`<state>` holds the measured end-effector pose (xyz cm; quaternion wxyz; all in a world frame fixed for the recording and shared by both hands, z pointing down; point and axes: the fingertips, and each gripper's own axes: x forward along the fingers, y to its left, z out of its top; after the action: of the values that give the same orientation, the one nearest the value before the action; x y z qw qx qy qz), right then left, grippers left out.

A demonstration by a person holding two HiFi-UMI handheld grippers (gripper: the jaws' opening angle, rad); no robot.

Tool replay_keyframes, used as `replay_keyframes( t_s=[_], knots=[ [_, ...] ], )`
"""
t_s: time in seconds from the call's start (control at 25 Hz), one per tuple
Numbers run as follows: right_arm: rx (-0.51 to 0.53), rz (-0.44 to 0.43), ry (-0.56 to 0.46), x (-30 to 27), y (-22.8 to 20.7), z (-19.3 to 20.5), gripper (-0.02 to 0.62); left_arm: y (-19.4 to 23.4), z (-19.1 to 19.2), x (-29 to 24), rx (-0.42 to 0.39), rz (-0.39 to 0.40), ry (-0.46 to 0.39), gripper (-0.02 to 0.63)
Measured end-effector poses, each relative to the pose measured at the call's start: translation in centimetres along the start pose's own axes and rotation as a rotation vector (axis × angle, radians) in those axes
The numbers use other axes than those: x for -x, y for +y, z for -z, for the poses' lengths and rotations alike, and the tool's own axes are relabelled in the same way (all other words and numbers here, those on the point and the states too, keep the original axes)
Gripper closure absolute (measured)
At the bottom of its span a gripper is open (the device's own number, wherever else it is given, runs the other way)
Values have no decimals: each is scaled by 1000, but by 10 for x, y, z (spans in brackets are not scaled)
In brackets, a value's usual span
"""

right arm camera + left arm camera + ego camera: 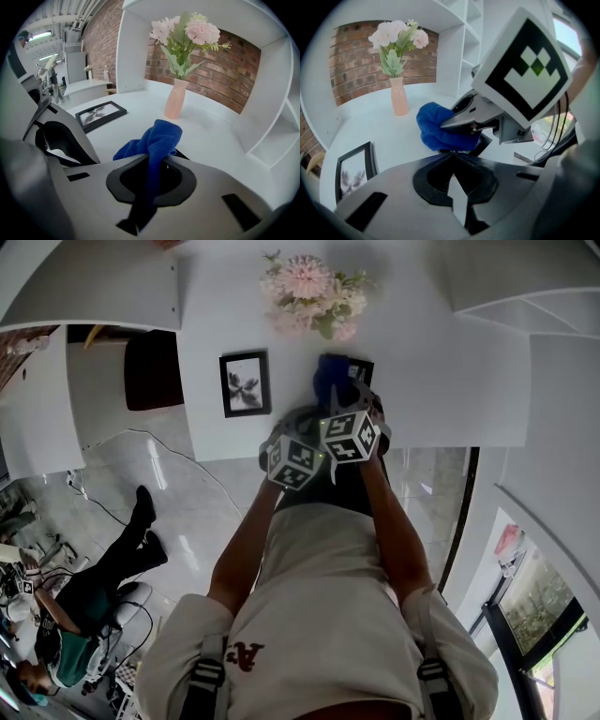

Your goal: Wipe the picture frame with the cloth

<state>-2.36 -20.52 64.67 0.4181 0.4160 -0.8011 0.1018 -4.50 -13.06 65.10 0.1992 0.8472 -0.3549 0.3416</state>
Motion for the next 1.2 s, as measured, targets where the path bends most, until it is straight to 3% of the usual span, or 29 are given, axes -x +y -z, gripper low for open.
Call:
replay_keyframes(
  t_s=[1.2],
  knots=[
    [-45,135,42,28,-66,37,569,2,0,0,24,-22,-9,606]
  ],
)
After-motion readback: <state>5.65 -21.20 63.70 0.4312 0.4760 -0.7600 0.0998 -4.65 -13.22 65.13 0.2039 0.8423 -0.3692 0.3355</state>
